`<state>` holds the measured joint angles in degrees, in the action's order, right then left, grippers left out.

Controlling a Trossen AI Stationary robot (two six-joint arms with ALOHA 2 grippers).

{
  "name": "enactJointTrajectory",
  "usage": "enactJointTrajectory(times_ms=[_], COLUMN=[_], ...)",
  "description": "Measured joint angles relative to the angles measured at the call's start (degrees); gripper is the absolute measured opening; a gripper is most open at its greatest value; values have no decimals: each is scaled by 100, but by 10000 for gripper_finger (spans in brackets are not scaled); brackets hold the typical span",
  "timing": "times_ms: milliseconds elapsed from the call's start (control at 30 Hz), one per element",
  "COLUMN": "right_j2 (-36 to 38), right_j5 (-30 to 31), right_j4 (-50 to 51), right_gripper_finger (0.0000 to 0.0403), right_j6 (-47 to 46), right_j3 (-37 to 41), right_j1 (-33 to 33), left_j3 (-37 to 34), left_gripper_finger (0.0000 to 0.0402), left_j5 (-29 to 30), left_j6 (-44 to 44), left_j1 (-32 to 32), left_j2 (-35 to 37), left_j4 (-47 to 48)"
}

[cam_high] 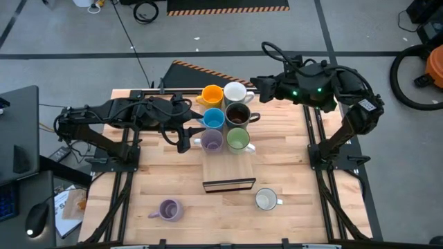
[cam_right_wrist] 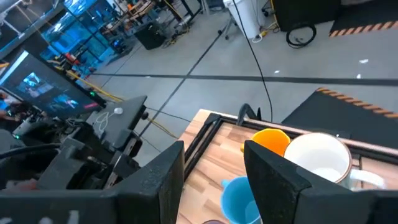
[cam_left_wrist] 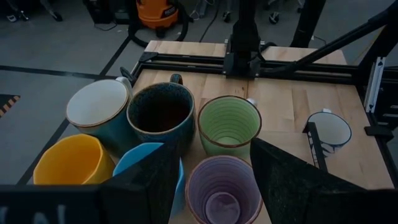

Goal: Place coffee mugs
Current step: Put the blue patterned mug on the shelf

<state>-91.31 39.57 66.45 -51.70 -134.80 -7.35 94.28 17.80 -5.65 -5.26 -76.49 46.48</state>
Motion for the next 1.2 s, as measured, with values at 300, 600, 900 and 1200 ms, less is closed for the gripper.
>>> enactJointTrajectory(times_ms=[300,600,900,1200], right_j2=[-11,-42,-41,-7], right_j5=[0,-22,-878,-2392], right_j4=[53,46,45,64], right_gripper_finger=[173,173,173,173], right_j6=[-383,-35,593,2379], right_j3=[0,2,4,6], right_j1=[0,-13,-10,4], left_j3=[0,0,0,0], left_gripper_finger=[204,204,204,204], left_j5=[-2,0,0,-2], left_j6=[0,0,0,0], left_j1=[1,0,-1,1], left_j2=[0,0,0,0], left_j4=[0,1,0,2])
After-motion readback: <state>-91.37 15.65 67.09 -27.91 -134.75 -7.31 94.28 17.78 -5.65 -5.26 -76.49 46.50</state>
